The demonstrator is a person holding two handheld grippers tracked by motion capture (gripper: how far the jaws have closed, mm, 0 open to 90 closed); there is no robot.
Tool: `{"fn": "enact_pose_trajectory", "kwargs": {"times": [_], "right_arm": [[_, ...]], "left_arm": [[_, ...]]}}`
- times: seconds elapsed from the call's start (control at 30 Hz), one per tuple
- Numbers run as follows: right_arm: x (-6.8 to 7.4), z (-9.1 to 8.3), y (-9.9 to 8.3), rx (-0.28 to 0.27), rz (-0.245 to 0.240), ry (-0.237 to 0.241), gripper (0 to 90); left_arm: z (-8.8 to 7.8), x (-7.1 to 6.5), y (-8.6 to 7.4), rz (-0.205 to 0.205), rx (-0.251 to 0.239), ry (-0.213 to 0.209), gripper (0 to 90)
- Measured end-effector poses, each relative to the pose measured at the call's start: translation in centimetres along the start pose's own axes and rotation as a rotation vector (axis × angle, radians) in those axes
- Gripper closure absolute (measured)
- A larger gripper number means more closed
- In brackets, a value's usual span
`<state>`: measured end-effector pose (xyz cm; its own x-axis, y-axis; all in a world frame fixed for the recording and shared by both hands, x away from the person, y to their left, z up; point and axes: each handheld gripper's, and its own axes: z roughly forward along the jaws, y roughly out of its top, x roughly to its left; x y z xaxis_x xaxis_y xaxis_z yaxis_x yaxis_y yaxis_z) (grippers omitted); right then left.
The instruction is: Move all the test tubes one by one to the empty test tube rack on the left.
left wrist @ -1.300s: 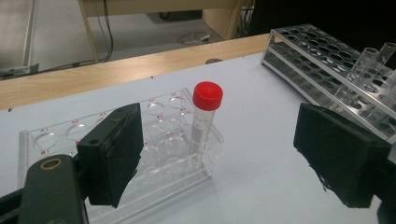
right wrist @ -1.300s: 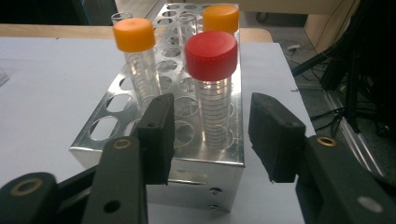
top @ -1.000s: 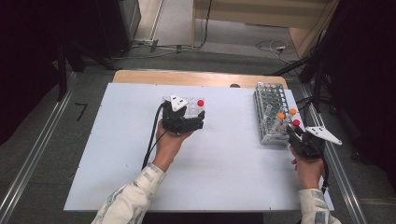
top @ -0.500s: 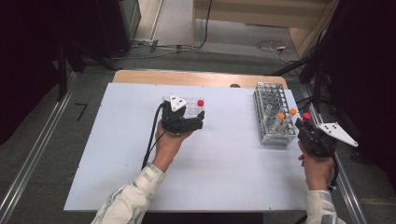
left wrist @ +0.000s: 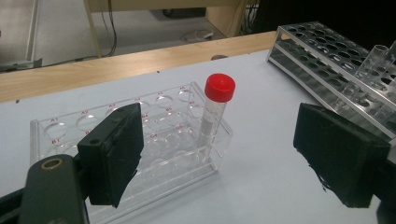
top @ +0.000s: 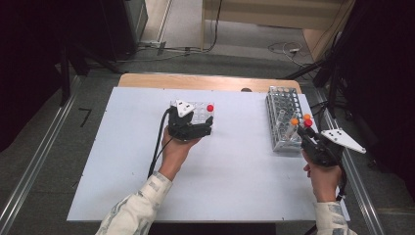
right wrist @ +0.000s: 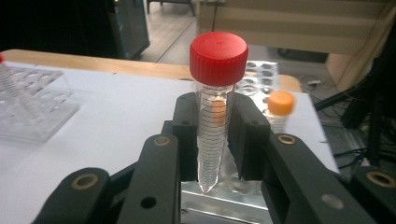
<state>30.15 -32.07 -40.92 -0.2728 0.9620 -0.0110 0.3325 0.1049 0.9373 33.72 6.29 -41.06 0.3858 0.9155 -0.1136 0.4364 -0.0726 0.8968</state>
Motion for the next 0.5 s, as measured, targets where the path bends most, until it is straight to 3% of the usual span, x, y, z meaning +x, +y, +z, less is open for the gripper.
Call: {"fn": "enact_pose_trajectory", "kwargs": {"times": [0.27, 0.5], "right_arm": [[2.5, -0.1, 0.6, -0.014, -0.014, 0.089, 70.9], [5.0, 0.7, 0.5, 0.016, -0.047, 0.156, 70.9]], "left_arm": [[-0.2, 0.2, -0.1, -0.007, 0.0, 0.005, 16.5], [-0.1, 0.1, -0.1, -0.007, 0.001, 0.0, 16.5]]}}
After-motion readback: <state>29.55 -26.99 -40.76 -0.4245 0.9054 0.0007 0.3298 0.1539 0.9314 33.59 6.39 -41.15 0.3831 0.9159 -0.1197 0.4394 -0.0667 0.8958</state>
